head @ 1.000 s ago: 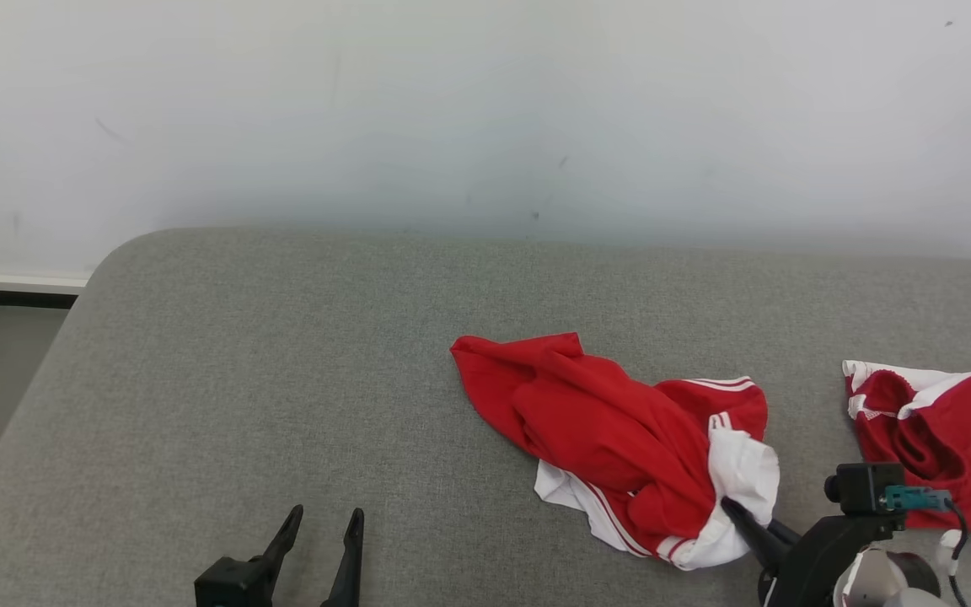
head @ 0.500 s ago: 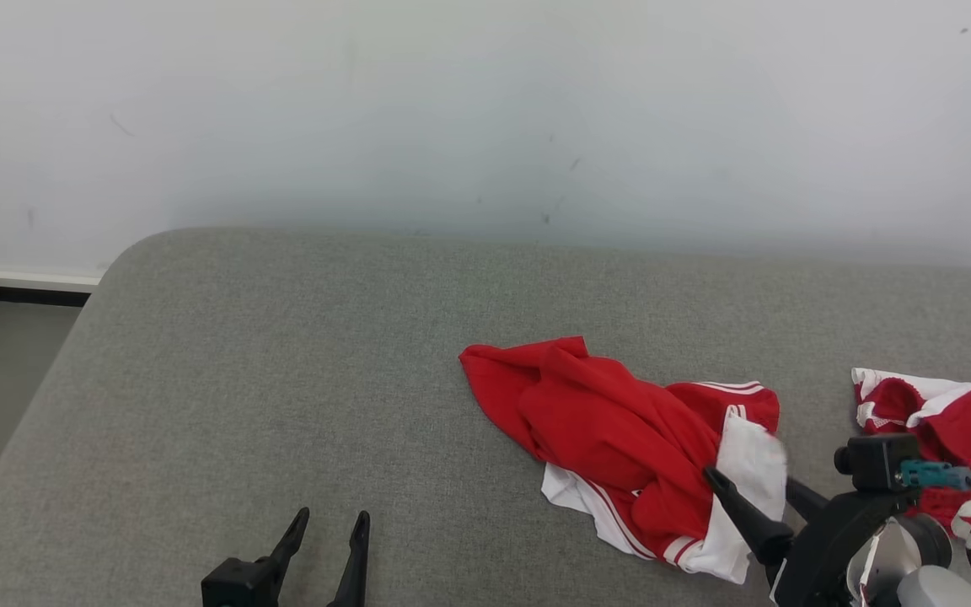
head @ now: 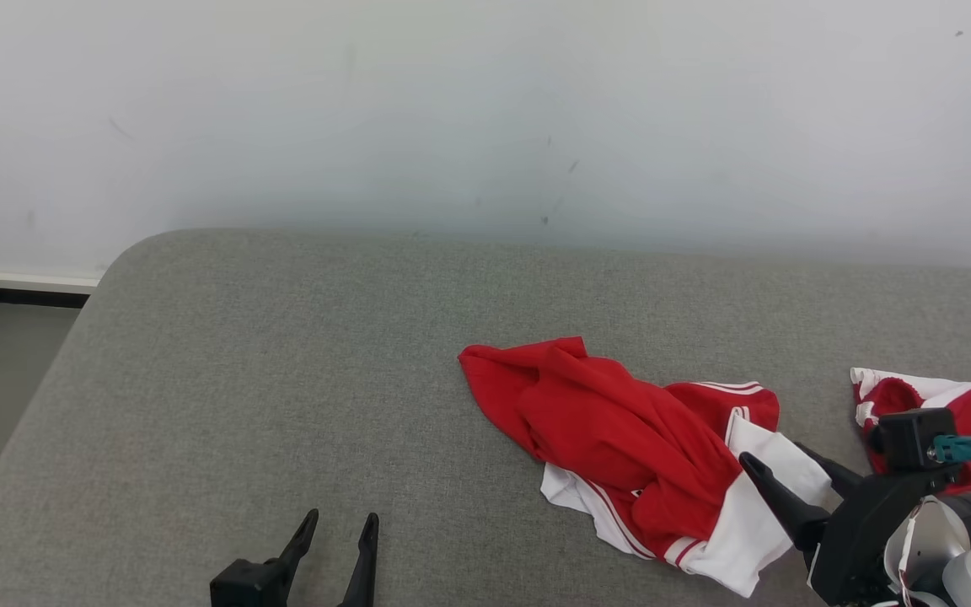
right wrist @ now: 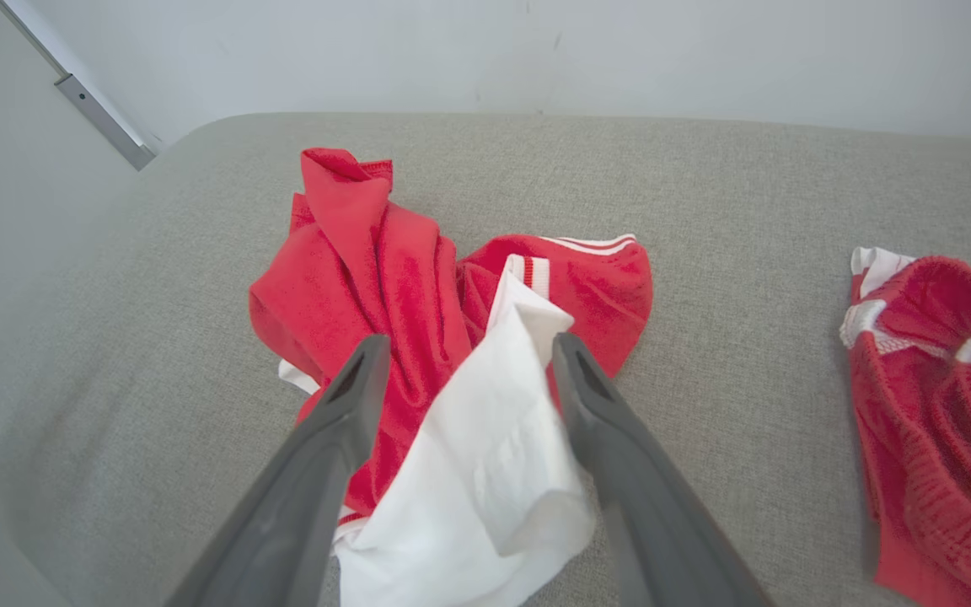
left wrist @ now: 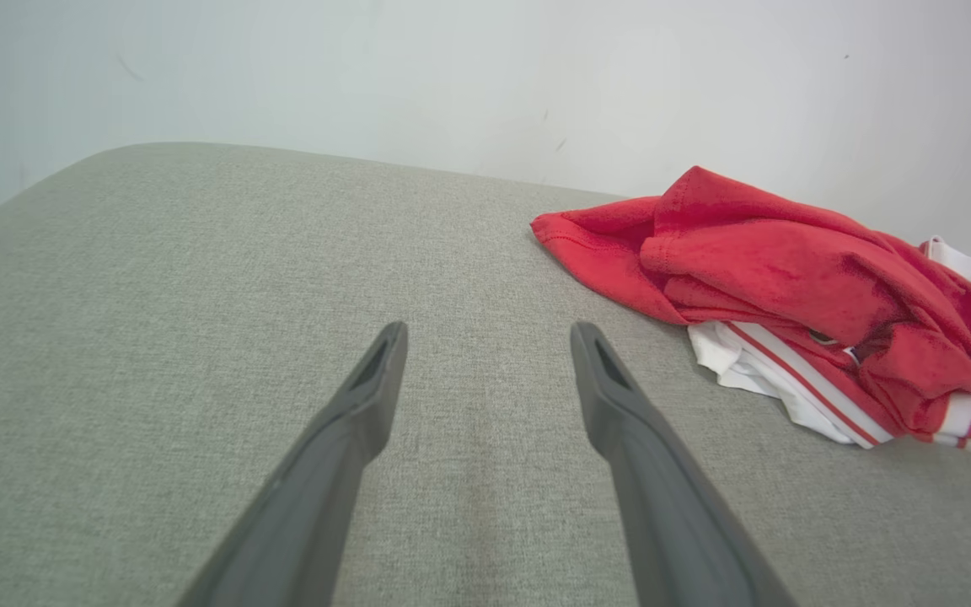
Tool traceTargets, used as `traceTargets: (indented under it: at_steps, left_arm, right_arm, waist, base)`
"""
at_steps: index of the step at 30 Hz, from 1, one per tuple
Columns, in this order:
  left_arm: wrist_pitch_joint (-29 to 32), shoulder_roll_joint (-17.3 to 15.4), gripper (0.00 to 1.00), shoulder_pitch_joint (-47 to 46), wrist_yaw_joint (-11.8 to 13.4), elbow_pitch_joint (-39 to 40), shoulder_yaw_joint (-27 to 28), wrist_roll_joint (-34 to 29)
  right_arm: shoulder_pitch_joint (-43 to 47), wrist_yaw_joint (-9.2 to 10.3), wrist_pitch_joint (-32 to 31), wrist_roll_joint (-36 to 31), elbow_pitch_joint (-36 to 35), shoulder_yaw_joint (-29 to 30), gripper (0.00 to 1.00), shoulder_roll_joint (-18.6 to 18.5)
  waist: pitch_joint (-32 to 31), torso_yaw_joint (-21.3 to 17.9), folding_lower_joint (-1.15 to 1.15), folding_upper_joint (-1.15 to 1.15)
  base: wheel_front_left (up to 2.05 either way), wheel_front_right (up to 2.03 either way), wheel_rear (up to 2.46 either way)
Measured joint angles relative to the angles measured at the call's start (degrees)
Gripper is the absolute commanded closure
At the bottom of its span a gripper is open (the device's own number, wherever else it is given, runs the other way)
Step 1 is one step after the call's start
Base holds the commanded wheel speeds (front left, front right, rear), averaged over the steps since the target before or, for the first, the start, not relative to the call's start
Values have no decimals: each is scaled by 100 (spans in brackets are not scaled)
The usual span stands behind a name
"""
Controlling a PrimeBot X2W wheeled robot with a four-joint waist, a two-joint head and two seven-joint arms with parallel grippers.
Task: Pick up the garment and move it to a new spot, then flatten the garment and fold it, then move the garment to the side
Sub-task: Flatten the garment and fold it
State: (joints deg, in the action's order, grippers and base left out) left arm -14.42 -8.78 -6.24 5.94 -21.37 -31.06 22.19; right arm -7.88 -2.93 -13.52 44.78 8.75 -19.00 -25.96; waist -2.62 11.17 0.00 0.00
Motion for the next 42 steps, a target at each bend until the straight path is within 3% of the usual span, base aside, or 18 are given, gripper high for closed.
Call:
traceTargets:
  at_steps: [4,6,8,21,31,35,42]
  left_arm:
    - [0,0,0,1,1,-12,19,0]
    - [0,0,0,1,1,-14,29,0]
    - [0,2,0,1,1,-16,32,0]
    - [0,5,0,8,0,-2,86,0]
    - [0,-31,0,-328,-111,127,66,-102]
    - [16,-31,0,-701,-355,142,-116,-259]
    - [492,104,0,-1780,-1099,-370,-365,-188]
  right_arm:
    - [43,146,-244,5,16,-22,0,-24]
    - [63,200,-326,5,15,-23,8,-78]
    - [91,252,-431,9,-2,-20,100,-113]
    - [203,502,-611,315,-541,316,100,-145]
    - [797,705,-554,699,-966,670,100,-132]
    - [1024,789,-542,694,-1125,671,100,-133]
    - [968,805,-622,657,-1265,581,100,-109]
  waist:
    - [28,38,0,0]
    - [37,51,0,0]
    - [45,60,0,0]
    - [110,-2,0,0]
    - [190,-262,0,0]
    - [218,-403,0,0]
    - [320,-626,0,0]
  base:
    - [0,0,0]
    - [0,0,0]
    - [0,0,0]
    - [0,0,0]
    - [0,0,0]
    - [0,0,0]
    - [0,0,0]
